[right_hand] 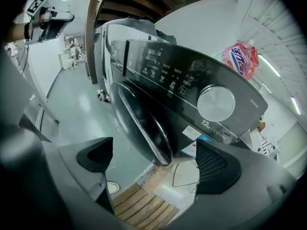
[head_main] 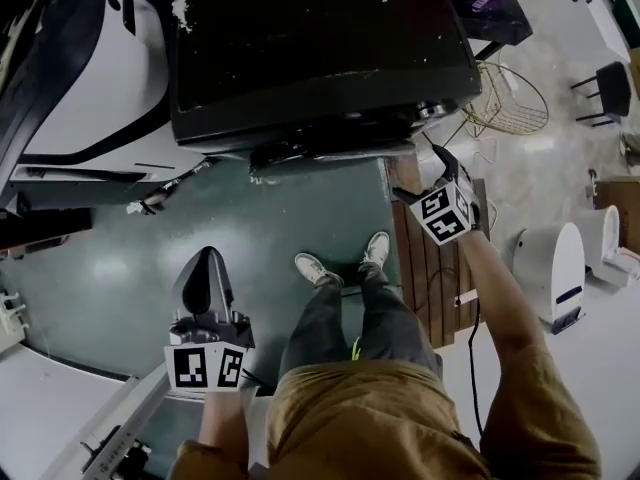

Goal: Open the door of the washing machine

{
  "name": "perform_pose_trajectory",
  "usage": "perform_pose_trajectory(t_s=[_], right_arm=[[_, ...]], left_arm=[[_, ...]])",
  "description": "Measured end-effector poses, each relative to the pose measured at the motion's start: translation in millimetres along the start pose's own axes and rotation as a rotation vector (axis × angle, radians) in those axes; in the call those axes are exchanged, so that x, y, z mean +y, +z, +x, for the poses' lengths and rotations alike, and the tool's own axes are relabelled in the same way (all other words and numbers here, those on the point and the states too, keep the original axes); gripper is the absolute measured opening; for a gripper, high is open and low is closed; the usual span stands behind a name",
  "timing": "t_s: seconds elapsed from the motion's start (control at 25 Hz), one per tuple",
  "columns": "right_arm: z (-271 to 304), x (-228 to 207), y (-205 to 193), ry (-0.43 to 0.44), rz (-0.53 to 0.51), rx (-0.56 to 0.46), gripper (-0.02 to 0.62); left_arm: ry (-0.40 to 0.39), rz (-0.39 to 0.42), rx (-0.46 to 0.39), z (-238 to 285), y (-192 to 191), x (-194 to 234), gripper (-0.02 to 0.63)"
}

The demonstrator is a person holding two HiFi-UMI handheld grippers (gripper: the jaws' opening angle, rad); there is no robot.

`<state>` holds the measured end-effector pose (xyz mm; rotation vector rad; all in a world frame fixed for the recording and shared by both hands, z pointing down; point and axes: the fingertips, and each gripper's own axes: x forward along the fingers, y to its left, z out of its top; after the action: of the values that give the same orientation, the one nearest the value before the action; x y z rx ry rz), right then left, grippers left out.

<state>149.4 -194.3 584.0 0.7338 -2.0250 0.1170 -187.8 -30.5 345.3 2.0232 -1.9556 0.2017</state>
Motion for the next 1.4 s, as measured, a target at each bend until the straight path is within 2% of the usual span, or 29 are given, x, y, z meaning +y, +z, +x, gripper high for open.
perform_pose_trajectory(t_s=[0.28, 0.44, 0.88, 1.28, 1.4], right_arm=[[36, -7, -9, 0.047, -0.078, 0.028, 0.540], [58, -4, -18, 0.072, -0.087, 0.053, 0.540], [104, -20, -42, 0.063, -0.099, 0.095, 0.538], [126, -15, -57, 0.083, -0.133, 0.114, 0.532], [131, -13, -60, 0.082, -0.145, 0.121, 0.500]], left_arm=[[0.015, -0.015, 0.009, 21, -19, -21, 0.061], [0.032, -0.017, 0.017, 25, -28, -26, 0.061], [0.088, -0.038, 0.055, 32, -53, -25, 0.061], [0.122, -0.047, 0.076, 31, -66, -25, 0.061], [0.138, -0.057, 0.081, 26, -72, -22, 0.061]])
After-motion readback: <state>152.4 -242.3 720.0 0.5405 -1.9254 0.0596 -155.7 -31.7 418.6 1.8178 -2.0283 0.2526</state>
